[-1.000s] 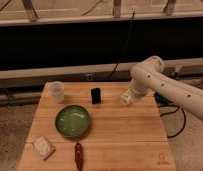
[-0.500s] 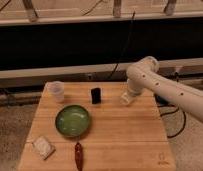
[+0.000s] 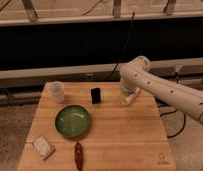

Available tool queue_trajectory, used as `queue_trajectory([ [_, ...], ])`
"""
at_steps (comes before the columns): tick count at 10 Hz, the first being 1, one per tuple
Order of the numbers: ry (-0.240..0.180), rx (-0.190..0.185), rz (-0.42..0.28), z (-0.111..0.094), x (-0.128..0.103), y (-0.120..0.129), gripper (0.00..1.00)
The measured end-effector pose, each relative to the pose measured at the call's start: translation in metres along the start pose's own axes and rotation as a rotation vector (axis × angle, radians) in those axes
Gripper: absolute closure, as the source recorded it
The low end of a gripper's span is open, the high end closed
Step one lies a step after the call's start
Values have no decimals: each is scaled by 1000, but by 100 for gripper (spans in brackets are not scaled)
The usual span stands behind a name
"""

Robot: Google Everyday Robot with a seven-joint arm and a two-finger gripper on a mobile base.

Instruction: Knock the eraser over

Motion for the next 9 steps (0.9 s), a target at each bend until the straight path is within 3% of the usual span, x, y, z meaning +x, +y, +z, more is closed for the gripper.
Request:
queue_trajectory([
  [3,-5,6,-10,7,1,-9,99],
  [6,-17,13,-39,18,-23,-28,99],
  [9,-29,19,-60,26,-32,-37,99],
])
